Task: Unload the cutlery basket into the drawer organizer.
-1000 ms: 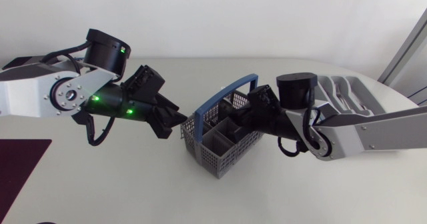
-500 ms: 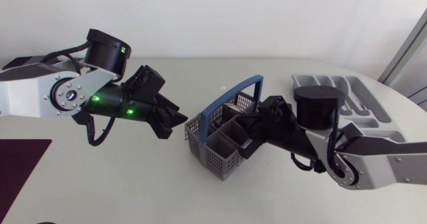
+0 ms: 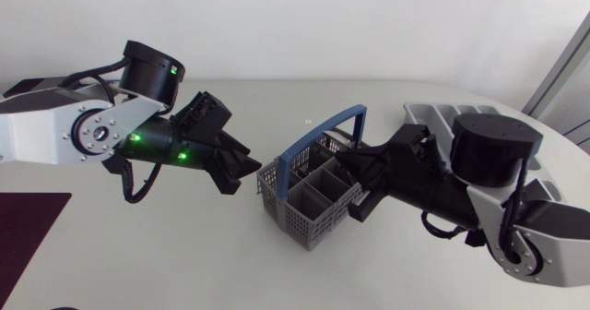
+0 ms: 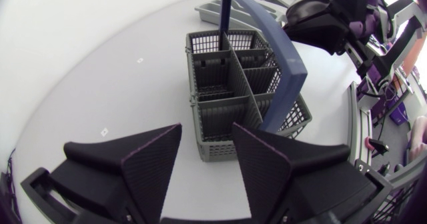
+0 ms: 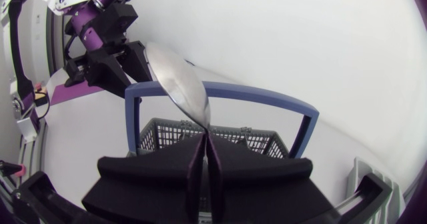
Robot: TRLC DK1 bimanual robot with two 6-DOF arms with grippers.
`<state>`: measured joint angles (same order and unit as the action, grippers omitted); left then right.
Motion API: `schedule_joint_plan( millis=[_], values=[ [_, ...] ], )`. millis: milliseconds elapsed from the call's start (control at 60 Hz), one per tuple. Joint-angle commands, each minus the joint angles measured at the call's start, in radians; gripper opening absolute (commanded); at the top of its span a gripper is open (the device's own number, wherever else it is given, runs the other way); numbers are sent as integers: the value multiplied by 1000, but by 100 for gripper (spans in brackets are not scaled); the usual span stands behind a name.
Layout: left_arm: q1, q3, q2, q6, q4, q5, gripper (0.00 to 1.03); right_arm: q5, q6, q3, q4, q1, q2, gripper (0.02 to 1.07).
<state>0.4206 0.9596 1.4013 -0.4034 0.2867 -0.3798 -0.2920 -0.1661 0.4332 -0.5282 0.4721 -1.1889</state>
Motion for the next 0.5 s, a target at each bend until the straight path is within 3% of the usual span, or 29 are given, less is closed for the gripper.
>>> schedule_joint_plan(
  millis=[0,300,483],
  values=[
    [6,-9,18,-9,-6,9,54,-39,71,42,34,-33,22,8],
    [-2,-9,5,-11,0,10,55,-266,232,183,274,-230,124,8],
    [-3,-12,-1,-11,2,10,55,-414,290,237,359,-369,140,8]
  ],
)
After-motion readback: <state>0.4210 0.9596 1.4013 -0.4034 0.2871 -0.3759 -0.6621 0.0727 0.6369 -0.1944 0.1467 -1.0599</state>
